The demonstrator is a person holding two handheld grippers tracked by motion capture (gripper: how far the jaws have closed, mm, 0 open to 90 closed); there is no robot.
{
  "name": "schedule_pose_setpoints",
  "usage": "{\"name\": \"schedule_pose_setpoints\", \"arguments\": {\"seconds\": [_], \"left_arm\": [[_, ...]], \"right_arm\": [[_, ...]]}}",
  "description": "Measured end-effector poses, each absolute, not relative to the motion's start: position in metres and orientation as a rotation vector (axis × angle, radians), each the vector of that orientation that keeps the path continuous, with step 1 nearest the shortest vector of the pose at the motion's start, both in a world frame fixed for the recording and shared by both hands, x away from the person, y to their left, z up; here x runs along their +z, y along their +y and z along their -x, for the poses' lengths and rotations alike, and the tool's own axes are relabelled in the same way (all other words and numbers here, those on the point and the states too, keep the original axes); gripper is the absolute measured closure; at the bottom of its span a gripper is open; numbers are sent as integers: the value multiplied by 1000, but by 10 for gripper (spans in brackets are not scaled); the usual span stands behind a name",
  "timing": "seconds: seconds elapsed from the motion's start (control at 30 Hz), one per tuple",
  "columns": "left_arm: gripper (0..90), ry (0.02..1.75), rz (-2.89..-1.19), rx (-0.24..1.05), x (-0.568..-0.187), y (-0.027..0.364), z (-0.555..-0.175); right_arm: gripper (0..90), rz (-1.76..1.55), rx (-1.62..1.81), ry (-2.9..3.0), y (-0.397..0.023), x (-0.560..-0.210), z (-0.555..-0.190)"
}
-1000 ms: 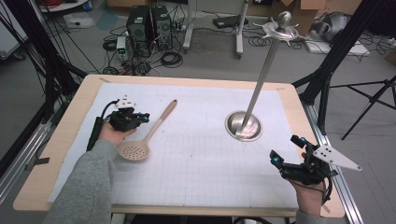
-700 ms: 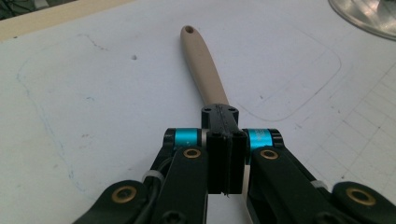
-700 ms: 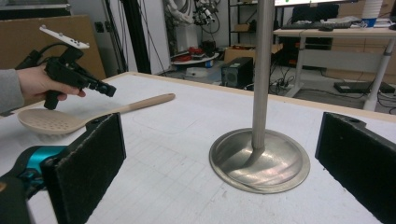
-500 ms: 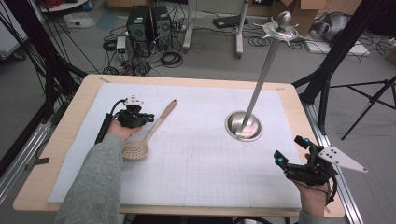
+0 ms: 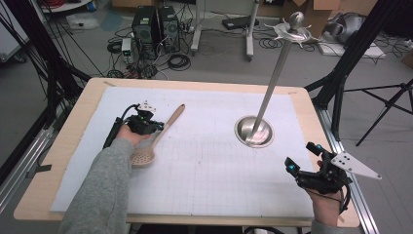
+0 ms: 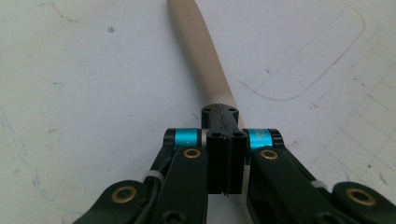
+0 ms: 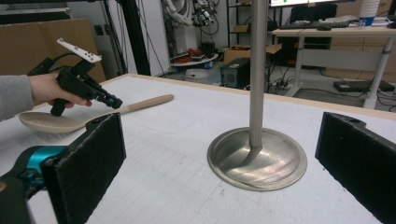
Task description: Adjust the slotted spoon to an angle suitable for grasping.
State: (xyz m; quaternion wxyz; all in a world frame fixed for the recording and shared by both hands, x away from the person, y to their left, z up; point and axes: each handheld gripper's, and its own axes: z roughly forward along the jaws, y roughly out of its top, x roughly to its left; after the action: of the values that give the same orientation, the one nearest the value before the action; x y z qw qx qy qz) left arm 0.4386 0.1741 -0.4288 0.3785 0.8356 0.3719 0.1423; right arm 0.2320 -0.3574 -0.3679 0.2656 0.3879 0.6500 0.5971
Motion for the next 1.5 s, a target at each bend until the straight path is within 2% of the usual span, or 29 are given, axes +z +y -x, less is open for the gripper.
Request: {"name": "schedule_pose_setpoints", "arguments": {"seconds": [0.37, 0.57, 0.83, 1.5], "left_arm": [[897, 940, -2178, 328, -429, 168, -448], [897, 852, -2232, 314, -428, 156, -450], [898, 733, -2267, 230, -429, 143, -446], [897, 615, -2317, 169, -431, 133, -438]], "right_arm": [[9, -1053, 1617, 1749, -362, -368, -232], [9, -1060, 1619, 1737, -365, -369, -232], [9, -1059, 1621, 1744, -364, -368, -231], [9, -1050, 1616, 1752, -362, -369, -232]]}}
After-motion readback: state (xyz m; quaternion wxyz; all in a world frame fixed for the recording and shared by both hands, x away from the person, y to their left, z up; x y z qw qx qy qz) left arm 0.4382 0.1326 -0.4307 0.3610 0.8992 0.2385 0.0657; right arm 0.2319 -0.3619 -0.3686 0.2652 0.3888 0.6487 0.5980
